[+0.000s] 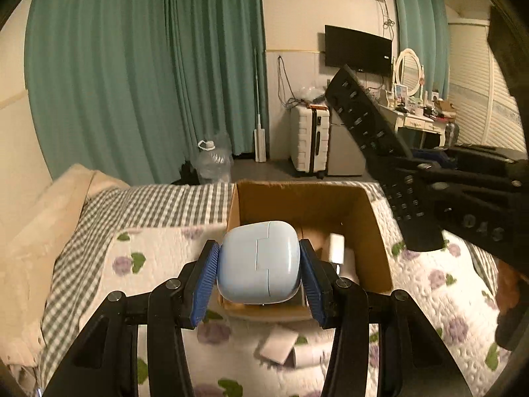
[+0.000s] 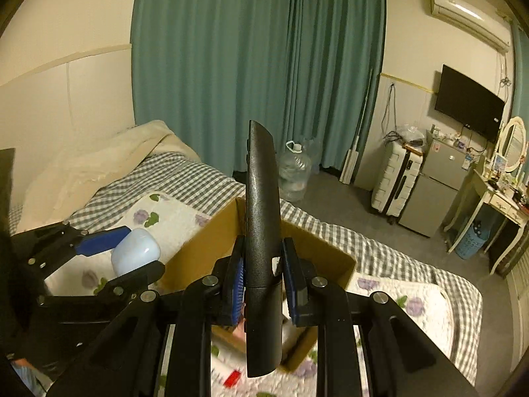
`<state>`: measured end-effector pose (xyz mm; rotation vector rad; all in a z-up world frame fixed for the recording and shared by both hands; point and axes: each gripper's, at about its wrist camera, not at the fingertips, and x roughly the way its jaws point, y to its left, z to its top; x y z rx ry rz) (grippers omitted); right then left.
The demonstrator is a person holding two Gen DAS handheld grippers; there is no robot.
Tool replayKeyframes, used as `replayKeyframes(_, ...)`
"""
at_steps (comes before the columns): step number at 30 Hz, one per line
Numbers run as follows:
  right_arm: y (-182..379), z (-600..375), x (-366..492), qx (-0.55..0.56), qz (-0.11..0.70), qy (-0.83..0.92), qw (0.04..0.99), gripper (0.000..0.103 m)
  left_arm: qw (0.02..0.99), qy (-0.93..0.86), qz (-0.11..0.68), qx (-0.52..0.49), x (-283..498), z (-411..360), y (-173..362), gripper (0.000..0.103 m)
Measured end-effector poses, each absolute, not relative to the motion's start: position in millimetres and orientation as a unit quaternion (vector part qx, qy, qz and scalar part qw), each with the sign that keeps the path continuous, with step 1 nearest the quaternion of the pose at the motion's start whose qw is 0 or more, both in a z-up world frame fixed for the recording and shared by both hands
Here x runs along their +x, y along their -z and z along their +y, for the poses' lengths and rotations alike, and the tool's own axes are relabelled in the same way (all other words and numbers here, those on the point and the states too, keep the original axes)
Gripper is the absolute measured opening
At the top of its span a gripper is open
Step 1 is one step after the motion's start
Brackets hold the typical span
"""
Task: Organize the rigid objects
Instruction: 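Carry the remote and earbud case into the box and open both tools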
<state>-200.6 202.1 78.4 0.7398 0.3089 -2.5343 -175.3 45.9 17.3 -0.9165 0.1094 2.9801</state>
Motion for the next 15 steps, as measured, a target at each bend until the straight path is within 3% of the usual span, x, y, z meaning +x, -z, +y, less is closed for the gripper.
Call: replayKeyframes(15, 22, 213, -273, 0.381, 0.08, 0.89, 0.239, 0.02, -0.023, -0.94, 0.045, -0.337, -224, 53, 33, 0.049)
